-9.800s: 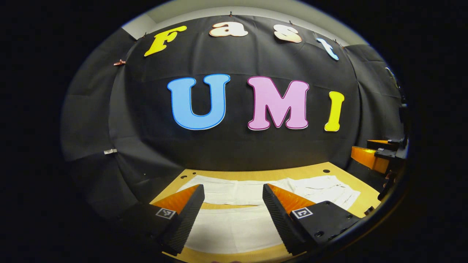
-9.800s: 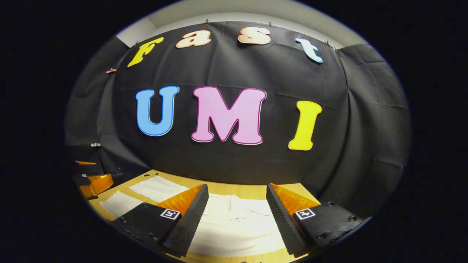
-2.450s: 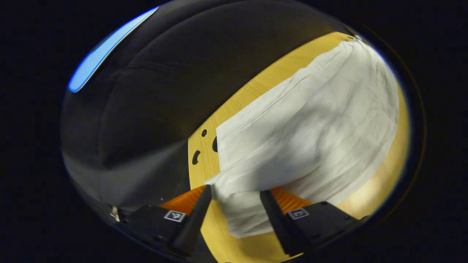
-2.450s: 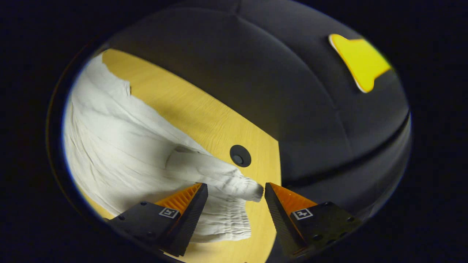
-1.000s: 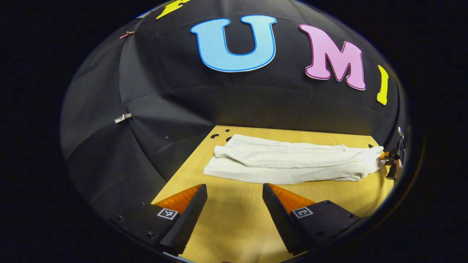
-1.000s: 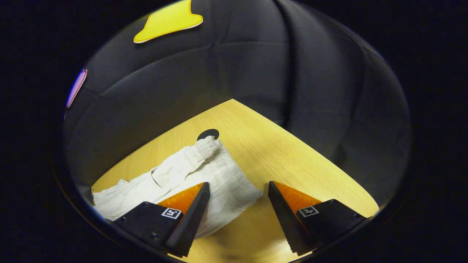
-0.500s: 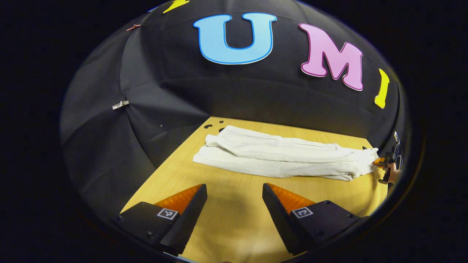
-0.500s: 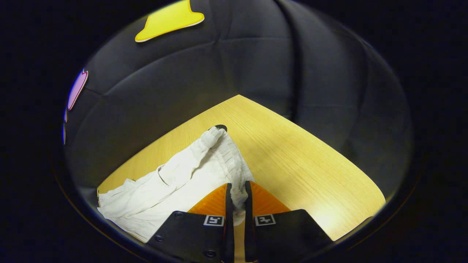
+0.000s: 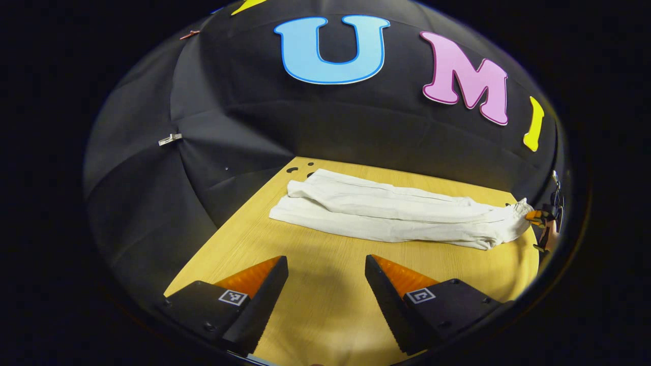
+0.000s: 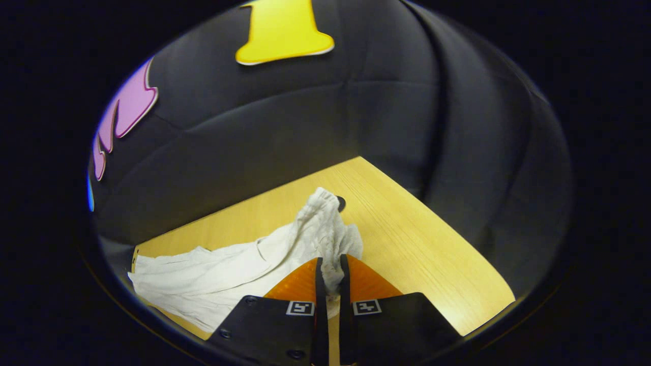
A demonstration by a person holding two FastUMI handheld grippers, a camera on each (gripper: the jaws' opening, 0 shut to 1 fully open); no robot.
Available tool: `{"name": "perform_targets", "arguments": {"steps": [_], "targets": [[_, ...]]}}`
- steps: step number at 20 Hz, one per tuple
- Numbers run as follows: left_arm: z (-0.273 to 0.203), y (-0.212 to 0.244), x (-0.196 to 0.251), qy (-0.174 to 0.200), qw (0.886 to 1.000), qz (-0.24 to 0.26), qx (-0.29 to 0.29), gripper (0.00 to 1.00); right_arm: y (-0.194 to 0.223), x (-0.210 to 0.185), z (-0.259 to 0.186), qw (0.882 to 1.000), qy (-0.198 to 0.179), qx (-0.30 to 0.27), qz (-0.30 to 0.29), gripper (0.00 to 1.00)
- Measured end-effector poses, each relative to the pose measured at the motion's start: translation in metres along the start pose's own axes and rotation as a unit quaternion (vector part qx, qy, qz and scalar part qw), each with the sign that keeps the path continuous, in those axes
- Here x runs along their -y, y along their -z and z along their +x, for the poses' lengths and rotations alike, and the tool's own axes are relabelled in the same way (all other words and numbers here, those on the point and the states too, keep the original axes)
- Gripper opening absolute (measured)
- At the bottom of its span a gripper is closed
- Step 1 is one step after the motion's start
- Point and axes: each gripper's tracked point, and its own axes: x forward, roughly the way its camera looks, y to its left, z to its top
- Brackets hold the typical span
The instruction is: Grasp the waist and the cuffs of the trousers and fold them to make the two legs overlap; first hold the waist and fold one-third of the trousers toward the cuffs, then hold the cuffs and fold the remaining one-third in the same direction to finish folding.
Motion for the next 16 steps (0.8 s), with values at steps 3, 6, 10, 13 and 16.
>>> {"name": "perform_targets", "arguments": {"steps": [3,6,10,13,16], "targets": [[0.003,0.003,0.003,0.007,1.0,-0.013,0.003,0.98,-0.019,-0.036,-0.025,0.999,-0.037,0.016,-0.03,0.12],[0.006,0.009,0.007,0.011,0.999,-0.03,-0.001,0.98,-0.031,-0.063,-0.041,0.995,-0.072,0.035,-0.066,0.12],[0.007,0.015,0.009,0.022,0.999,-0.042,0.0,0.98,-0.05,-0.089,-0.069,0.989,-0.104,0.054,-0.091,0.12],[0.008,0.021,0.004,0.026,0.998,-0.055,-0.003,0.98,-0.06,-0.09,-0.083,0.985,-0.13,0.066,-0.093,0.12],[0.007,0.028,-0.006,0.022,0.997,-0.069,-0.006,0.99,-0.066,-0.089,-0.093,0.98,-0.16,0.076,-0.085,0.12]]}}
